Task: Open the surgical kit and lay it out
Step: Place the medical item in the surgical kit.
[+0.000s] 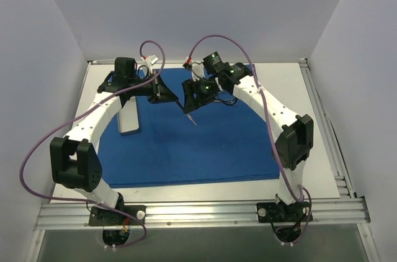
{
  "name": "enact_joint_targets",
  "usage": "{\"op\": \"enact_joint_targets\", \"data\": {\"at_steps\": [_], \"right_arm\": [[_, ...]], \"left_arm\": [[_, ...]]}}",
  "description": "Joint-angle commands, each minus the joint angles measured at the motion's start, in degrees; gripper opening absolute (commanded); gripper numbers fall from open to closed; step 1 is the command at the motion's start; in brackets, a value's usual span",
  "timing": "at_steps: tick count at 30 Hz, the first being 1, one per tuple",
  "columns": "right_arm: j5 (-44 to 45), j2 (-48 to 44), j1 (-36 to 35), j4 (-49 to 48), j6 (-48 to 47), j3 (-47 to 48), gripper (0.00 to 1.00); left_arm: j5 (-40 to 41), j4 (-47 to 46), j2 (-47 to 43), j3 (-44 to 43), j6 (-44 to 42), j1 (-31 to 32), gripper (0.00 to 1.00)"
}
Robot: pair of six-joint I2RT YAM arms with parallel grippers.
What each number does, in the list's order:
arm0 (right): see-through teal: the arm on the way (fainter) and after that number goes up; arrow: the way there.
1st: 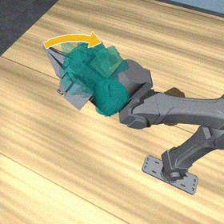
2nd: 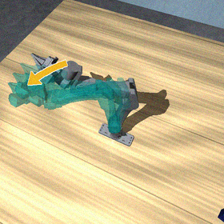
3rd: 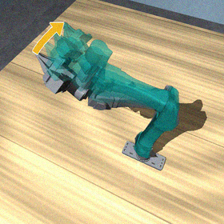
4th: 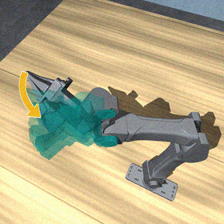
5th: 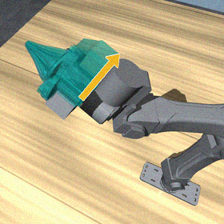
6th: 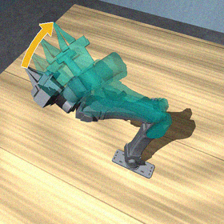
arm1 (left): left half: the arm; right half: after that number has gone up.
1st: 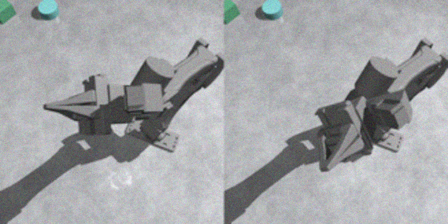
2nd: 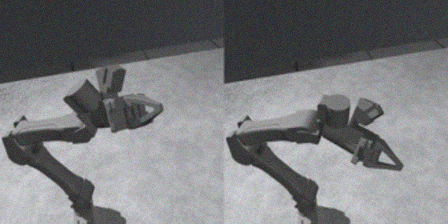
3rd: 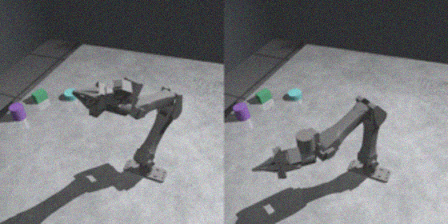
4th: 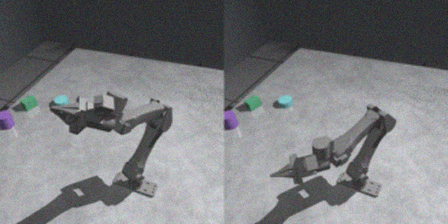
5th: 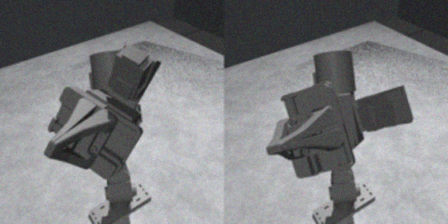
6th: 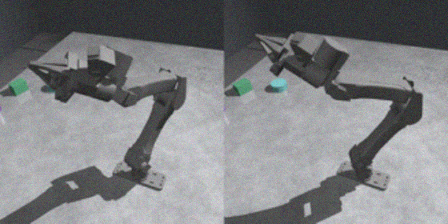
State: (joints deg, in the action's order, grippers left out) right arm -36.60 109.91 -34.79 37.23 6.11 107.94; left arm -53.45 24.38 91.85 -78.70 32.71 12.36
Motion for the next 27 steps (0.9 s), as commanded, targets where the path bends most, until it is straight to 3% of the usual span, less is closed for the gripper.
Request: {"op": "enact_joint_targets", "data": {"at_steps": [1, 5, 18, 23, 27], "right_arm": [[11.10, -3.03, -2.65, 4.86, -2.33, 0.87, 0.53], [13.04, -2.77, -4.24, 6.62, -3.56, 0.78, 0.44], [11.81, -0.58, -6.78, 4.86, -5.49, 2.97, 0.42], [13.92, 1.10, -7.23, 5.13, -5.15, 5.52, 0.14], [14.63, 1.89, -7.31, 5.22, -4.97, 6.23, 0.09]], "left_arm": [[5.72, 2.77, -0.36, -2.69, 3.86, -0.23, 0.02], [7.04, 6.02, -0.45, -3.92, 1.92, -0.93, 0.02], [5.82, 3.49, -1.41, -1.37, 3.50, -0.93, 0.02], [5.11, 2.51, -1.15, -0.23, 4.12, -0.85, 0.02], [4.15, 0.58, -0.80, 0.30, 5.17, -0.85, 0.02]]}}
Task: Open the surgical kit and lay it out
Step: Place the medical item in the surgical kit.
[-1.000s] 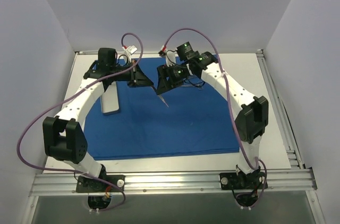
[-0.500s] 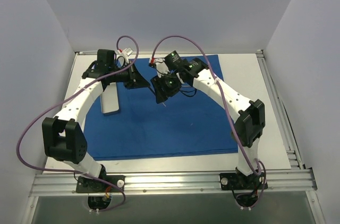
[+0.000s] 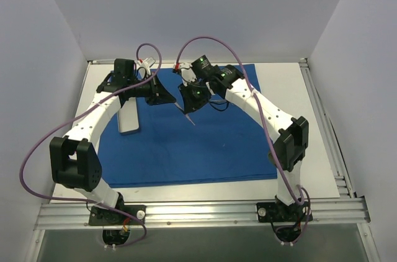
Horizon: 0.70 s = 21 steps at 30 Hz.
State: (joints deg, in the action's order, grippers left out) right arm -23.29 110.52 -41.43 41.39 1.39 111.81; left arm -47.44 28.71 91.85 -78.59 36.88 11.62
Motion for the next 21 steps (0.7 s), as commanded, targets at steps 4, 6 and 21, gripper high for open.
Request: {"op": "enact_joint_targets", "data": {"at_steps": [4, 6, 21], "right_arm": [[-0.79, 1.45, -1.02, 0.71, -0.16, 2.71, 0.28], [-1.05, 1.45, -1.02, 0.63, -0.51, 2.80, 0.43], [11.56, 1.46, -1.99, -0.08, -0.77, 1.58, 0.00]], "left_arm": [[-1.78, -4.45, -0.62, -0.07, 1.35, -0.10, 0.02], [-1.78, -3.93, -0.54, -0.51, 1.00, -0.10, 0.02], [-0.29, -4.02, -0.71, -0.07, 3.38, -0.63, 0.44]]}}
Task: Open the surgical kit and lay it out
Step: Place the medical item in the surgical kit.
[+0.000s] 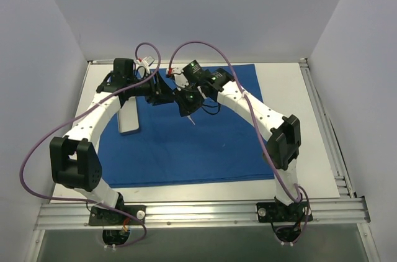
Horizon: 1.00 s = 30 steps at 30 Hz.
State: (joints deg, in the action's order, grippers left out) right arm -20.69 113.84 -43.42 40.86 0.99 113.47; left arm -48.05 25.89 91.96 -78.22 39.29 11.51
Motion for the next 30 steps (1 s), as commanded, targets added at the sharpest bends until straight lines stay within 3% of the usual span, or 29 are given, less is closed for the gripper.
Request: {"op": "enact_joint_targets", "data": {"at_steps": [1, 3, 9, 13, 16, 23, 30], "right_arm": [[10.82, -2.91, 0.00, -0.60, -0.38, -1.14, 0.00], [13.90, -3.62, 0.09, 0.09, -4.05, -3.25, 0.00], [18.75, -3.10, 2.98, 3.08, -11.00, -8.34, 0.00], [26.82, -4.24, 4.31, 0.36, -24.59, -13.87, 0.00], [29.83, -3.81, 5.18, -2.63, -32.69, -17.39, 0.00], [35.97, 1.29, 10.02, -7.63, -39.92, -18.89, 0.00], [31.59, 2.44, 12.57, -11.49, -51.61, -21.96, 0.00]], "left_arm": [[1.02, -0.06, -0.82, -0.53, 0.44, -1.65, 0.55], [5.13, 3.28, -1.43, -0.36, -0.96, -3.32, 0.65], [18.59, 12.86, -4.95, -0.71, -6.67, -7.55, 0.69], [26.41, 15.07, -7.93, 1.13, -9.49, -9.40, 0.70], [28.10, 14.98, -9.17, 2.89, -11.60, -10.10, 0.70], [29.07, 15.86, -9.25, 4.47, -16.25, -10.10, 0.70], [34.34, 16.91, -8.99, 2.55, -18.98, -5.01, 0.70]]}}
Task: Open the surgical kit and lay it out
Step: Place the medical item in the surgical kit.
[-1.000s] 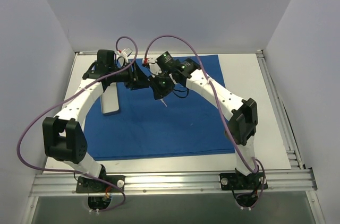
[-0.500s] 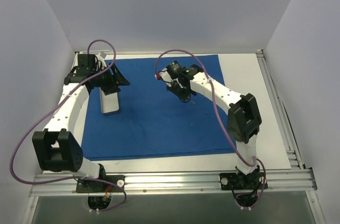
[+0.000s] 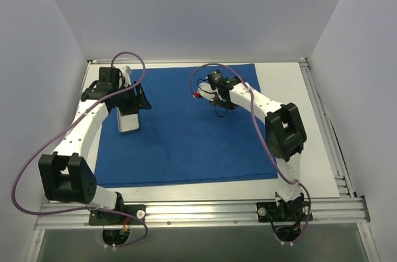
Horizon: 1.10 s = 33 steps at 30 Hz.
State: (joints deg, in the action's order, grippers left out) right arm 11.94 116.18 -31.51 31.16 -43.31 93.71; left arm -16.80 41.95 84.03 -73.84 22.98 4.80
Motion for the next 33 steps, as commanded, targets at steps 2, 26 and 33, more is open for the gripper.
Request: {"op": "enact_joint_targets", "data": {"at_steps": [2, 26, 33], "right_arm": [[-1.74, -1.48, 0.13, -3.99, -12.57, -5.02, 0.00], [-24.16, 3.09, 6.02, -5.32, -26.48, -3.53, 0.00], [-24.34, 3.35, 4.08, -4.62, -24.90, -4.24, 0.00]], "left_arm": [[3.53, 0.67, -1.76, -1.74, -2.85, 2.84, 0.70], [2.12, -1.79, -6.86, 5.82, -2.06, -2.51, 0.70], [1.42, -2.14, -5.72, 5.11, -2.06, -2.69, 0.70]]}}
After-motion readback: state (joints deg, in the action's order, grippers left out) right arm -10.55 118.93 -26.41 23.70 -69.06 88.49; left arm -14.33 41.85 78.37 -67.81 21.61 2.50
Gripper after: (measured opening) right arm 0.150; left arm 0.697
